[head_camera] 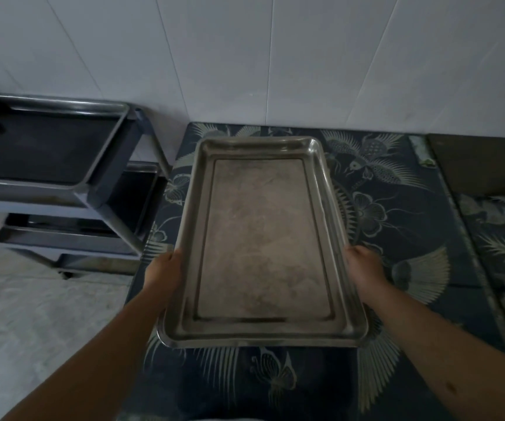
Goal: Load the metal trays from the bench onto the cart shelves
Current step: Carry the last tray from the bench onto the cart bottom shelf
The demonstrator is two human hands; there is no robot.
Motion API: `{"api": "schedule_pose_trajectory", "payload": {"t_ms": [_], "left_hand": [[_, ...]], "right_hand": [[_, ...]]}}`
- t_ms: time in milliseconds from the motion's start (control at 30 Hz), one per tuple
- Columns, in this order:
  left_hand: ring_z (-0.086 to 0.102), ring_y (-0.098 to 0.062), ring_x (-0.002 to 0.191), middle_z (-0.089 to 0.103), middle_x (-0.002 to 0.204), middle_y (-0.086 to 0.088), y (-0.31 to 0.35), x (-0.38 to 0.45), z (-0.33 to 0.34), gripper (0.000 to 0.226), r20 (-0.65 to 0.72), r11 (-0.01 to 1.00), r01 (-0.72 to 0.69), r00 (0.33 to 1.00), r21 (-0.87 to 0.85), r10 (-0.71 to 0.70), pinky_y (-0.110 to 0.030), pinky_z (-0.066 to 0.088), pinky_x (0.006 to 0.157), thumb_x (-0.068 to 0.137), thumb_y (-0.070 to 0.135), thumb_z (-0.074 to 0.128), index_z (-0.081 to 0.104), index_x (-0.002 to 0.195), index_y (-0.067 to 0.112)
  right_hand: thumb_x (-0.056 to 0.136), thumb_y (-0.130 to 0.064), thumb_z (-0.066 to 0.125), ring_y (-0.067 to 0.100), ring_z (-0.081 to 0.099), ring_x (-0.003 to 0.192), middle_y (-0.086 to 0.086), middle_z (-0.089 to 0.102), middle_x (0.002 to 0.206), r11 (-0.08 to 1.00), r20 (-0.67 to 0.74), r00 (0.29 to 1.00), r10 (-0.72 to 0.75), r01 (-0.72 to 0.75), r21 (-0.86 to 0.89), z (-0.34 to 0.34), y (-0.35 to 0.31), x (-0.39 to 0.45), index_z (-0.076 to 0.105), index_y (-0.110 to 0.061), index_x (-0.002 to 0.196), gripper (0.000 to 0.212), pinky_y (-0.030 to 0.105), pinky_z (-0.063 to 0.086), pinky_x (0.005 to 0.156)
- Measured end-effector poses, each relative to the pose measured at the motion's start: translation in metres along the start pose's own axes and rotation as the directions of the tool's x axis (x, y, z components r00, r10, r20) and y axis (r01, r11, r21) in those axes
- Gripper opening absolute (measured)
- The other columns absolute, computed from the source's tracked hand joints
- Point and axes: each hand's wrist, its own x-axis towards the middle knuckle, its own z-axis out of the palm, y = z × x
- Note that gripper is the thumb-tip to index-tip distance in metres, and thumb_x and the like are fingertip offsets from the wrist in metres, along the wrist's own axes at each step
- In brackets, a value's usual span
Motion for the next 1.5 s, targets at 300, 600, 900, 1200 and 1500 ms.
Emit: {"api": "schedule_pose_trajectory", "payload": {"t_ms": [300,600,900,1200,1500], "left_hand": [[0.067,-0.032,0.085,0.072,0.091,-0.013,-0.042,-0.069,-0.050,0.045,-0.121,0.950,0.081,0.985,-0.303,-0.123,-0.045,0.056,0.083,0.096,0.050,0.048,0.073,0.092,0.012],[0.055,-0.021,0.059,0.058,0.059,-0.003,-0.124,-0.128,-0.129,0.043,-0.298,0.853,0.034,0.929,-0.521,-0.219,-0.032,0.042,0.059,0.097,0.044,0.053,0.063,0.065,0.017],[0.044,-0.020,0.059,0.048,0.059,-0.007,-0.245,-0.198,-0.236,0.033,-0.438,0.766,-0.057,0.847,-0.640,-0.303,-0.036,0.034,0.061,0.087,0.036,0.056,0.059,0.063,0.014],[0.059,-0.027,0.074,0.064,0.079,-0.016,-0.415,-0.289,-0.329,0.039,-0.502,0.741,0.045,0.708,-0.670,-0.497,-0.038,0.045,0.071,0.100,0.036,0.054,0.070,0.082,0.006],[0.068,-0.039,0.084,0.072,0.086,-0.021,-0.526,-0.331,-0.365,0.038,-0.499,0.643,0.121,0.529,-0.756,-0.686,-0.053,0.055,0.081,0.099,0.039,0.053,0.070,0.074,0.016]], "right_hand": [[0.092,-0.023,0.055,0.025,0.056,0.074,0.009,0.063,0.081,0.989,0.125,0.984,-0.130,0.119,0.091,0.001,-0.034,-0.043,0.064,-0.014,0.080,0.018,0.031,0.043,0.063],[0.090,-0.012,0.055,0.025,0.055,0.077,0.012,0.061,0.081,0.934,0.277,0.896,-0.348,0.305,0.185,0.052,-0.120,-0.124,0.067,-0.006,0.094,0.013,0.030,0.044,0.070],[0.089,-0.016,0.059,0.022,0.055,0.086,0.011,0.062,0.089,0.886,0.387,0.798,-0.463,0.411,0.213,0.163,-0.170,-0.251,0.066,-0.009,0.095,0.012,0.029,0.039,0.071],[0.088,-0.021,0.060,0.020,0.053,0.072,0.008,0.062,0.078,0.836,0.578,0.634,-0.515,0.521,0.173,0.318,-0.173,-0.413,0.066,-0.012,0.081,0.013,0.029,0.038,0.062],[0.083,-0.025,0.058,0.018,0.048,0.063,0.004,0.054,0.065,0.842,0.764,0.481,-0.431,0.518,0.149,0.445,-0.182,-0.518,0.059,-0.012,0.066,0.021,0.031,0.037,0.061]]}}
